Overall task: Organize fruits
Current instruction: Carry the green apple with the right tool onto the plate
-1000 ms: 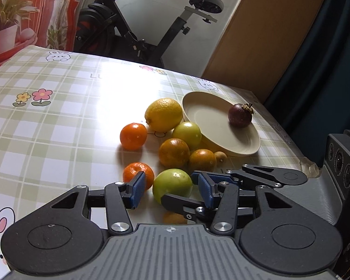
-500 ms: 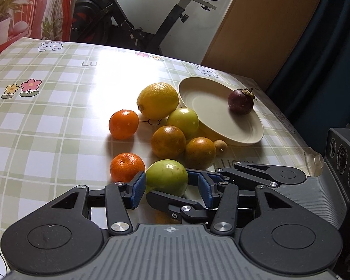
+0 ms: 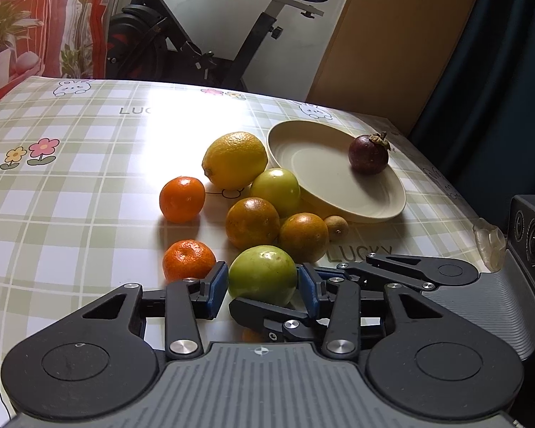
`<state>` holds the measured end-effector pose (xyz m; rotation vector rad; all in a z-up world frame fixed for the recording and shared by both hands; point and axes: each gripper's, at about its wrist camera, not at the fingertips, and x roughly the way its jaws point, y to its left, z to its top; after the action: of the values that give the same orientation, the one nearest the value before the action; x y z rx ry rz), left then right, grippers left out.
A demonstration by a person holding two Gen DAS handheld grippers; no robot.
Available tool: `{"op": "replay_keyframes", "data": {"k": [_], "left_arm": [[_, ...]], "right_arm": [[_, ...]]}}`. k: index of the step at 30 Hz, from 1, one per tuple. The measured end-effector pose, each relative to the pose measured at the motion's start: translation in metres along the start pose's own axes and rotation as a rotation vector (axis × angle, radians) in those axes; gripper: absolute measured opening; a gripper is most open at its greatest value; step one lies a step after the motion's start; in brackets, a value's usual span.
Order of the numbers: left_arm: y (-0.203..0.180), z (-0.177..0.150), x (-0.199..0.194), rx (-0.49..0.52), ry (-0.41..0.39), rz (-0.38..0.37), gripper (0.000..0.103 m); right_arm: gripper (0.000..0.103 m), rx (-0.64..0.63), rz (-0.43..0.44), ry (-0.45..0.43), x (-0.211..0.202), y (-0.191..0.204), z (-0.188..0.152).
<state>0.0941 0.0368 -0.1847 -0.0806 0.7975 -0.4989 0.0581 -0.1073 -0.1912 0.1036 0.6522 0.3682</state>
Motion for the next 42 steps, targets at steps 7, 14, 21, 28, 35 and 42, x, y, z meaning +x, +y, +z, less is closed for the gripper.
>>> {"op": "replay_keyframes", "data": {"k": [7, 14, 21, 28, 35, 42], "left_arm": [[-0.010, 0.007, -0.008, 0.022, -0.038, -0.013, 0.046], [-0.027, 0.026, -0.013, 0.076, -0.068, -0.014, 0.046], [-0.042, 0.055, 0.000, 0.111, -0.084, -0.031, 0.046], [-0.049, 0.083, 0.033, 0.118, -0.068, -0.055, 0.046], [-0.049, 0.106, 0.073, 0.110, -0.043, -0.051, 0.046], [-0.042, 0.118, 0.112, 0.087, 0.000, -0.029, 0.046]], "right_arm": [[0.048, -0.014, -0.016, -0.057, -0.015, -0.001, 0.005], [0.048, -0.020, -0.039, -0.123, -0.032, -0.008, 0.020], [0.048, -0.018, -0.065, -0.166, -0.041, -0.031, 0.039], [0.048, -0.012, -0.109, -0.183, -0.031, -0.063, 0.055], [0.048, 0.019, -0.132, -0.181, -0.008, -0.097, 0.069], [0.048, 0.038, -0.161, -0.115, 0.023, -0.122, 0.080]]}}
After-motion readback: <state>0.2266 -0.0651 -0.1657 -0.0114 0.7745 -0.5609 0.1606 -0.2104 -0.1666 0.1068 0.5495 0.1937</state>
